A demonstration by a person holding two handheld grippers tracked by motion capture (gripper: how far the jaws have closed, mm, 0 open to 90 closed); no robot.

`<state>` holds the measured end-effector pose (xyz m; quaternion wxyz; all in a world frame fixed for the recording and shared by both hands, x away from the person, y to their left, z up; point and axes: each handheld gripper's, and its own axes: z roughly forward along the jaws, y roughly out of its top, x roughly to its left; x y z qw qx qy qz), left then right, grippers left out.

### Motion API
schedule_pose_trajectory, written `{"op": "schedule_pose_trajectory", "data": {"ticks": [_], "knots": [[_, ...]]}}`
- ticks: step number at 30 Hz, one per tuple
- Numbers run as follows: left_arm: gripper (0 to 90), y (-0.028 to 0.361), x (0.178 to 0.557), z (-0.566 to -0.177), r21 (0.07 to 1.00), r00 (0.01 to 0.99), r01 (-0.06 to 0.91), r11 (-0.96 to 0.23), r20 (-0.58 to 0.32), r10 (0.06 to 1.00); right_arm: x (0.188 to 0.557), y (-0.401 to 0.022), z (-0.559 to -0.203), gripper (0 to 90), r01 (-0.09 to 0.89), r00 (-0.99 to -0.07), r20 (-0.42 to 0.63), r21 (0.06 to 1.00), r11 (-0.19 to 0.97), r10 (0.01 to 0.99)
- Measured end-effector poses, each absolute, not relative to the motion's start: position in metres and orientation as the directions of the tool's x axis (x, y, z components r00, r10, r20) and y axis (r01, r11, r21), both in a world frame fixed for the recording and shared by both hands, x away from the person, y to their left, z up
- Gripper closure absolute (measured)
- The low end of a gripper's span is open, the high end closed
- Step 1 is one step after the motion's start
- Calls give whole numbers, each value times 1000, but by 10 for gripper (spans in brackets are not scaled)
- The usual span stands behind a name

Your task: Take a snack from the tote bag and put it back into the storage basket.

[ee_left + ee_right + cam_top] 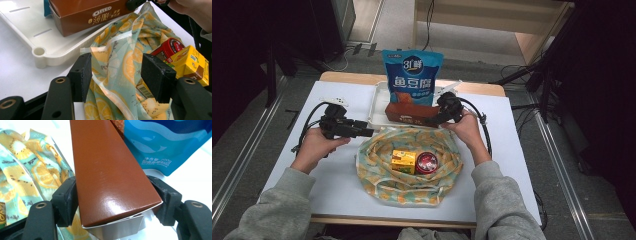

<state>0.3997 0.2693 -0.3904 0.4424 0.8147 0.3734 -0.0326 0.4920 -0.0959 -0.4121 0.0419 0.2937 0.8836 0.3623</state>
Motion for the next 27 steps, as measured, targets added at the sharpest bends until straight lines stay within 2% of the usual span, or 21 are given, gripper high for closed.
{"op": "schedule_pose_trajectory", "data": {"ticks": [5,17,19,27], "knots": [[426,269,400,-391,696,720,637,-331,-383,579,495,-99,-415,266,508,-814,170,671,540,555],[426,269,400,-391,697,718,638,-328,-385,579,496,-103,-408,257,511,-794,168,705,492,585],[426,269,400,-391,696,719,638,-329,-385,579,495,-104,-404,273,506,-795,162,710,490,585],[426,269,400,-389,701,721,633,-328,-381,579,484,-100,-395,432,499,-797,176,730,467,577]]}}
